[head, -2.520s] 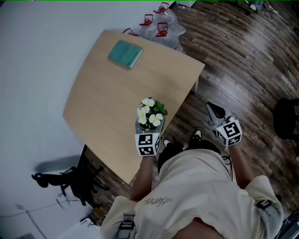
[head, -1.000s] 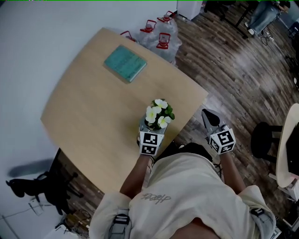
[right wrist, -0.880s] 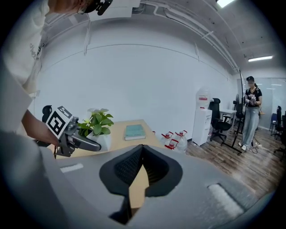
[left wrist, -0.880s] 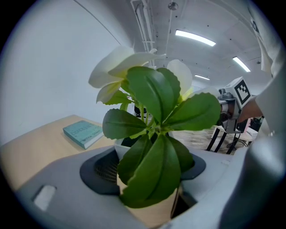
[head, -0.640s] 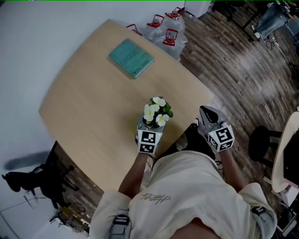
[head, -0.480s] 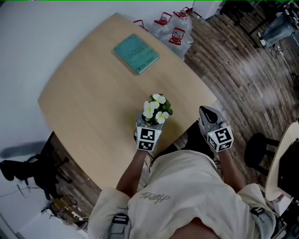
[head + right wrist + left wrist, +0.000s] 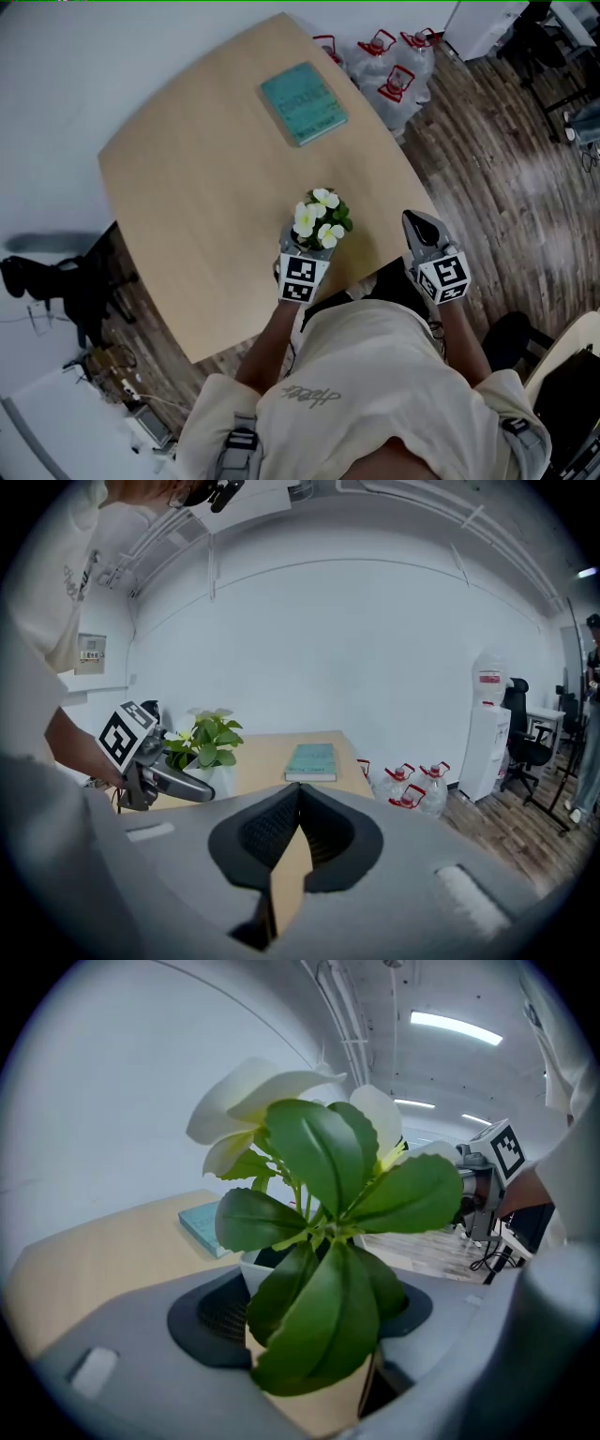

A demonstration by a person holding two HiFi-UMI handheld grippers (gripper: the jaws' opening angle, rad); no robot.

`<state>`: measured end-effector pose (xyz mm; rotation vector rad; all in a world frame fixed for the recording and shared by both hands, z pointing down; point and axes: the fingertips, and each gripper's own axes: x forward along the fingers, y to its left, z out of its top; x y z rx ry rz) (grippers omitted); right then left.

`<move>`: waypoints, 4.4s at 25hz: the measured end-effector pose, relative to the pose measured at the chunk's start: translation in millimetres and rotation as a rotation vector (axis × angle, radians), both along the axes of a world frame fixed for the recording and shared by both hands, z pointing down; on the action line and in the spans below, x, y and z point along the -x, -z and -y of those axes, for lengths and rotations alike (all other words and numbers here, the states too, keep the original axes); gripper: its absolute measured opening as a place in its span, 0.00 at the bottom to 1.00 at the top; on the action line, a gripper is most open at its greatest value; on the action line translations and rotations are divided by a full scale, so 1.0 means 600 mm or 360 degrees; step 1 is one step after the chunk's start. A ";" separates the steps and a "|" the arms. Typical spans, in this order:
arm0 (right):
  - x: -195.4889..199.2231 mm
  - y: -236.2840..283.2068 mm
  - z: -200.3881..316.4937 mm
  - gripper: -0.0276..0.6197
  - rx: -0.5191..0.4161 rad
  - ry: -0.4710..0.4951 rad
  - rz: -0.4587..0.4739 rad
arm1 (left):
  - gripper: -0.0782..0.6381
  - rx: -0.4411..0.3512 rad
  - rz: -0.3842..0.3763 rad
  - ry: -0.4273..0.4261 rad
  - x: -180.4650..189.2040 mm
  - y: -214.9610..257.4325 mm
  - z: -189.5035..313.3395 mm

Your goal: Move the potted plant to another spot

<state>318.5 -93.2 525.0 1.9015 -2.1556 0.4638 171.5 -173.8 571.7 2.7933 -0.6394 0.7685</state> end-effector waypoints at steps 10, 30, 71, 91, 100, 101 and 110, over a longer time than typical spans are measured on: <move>-0.141 -0.015 0.004 0.05 -0.0048 0.0162 0.0045 | 0.61 0.0031 0.0083 0.0180 -0.124 -0.003 -0.023; -0.278 -0.073 0.015 0.05 0.0002 0.0496 0.0140 | 0.61 -0.0001 0.0149 0.0571 -0.254 -0.023 0.027; -0.372 -0.118 0.076 0.05 0.0198 0.0501 0.0169 | 0.61 0.0123 0.0183 0.0707 -0.315 -0.195 0.117; -0.324 -0.110 0.077 0.05 0.0162 0.0559 0.0151 | 0.75 0.0056 0.0231 0.0727 -0.298 -0.200 0.096; -0.284 -0.109 0.076 0.05 0.0148 0.0578 0.0170 | 0.73 0.0185 0.0311 0.0774 -0.219 -0.202 0.038; -0.280 -0.108 0.077 0.05 0.0146 0.0580 0.0173 | 0.72 0.0205 0.0318 0.0792 -0.207 -0.201 0.034; -0.229 -0.089 0.079 0.05 0.0133 0.0621 0.0204 | 0.61 0.0225 0.0306 0.0859 -0.129 -0.156 0.000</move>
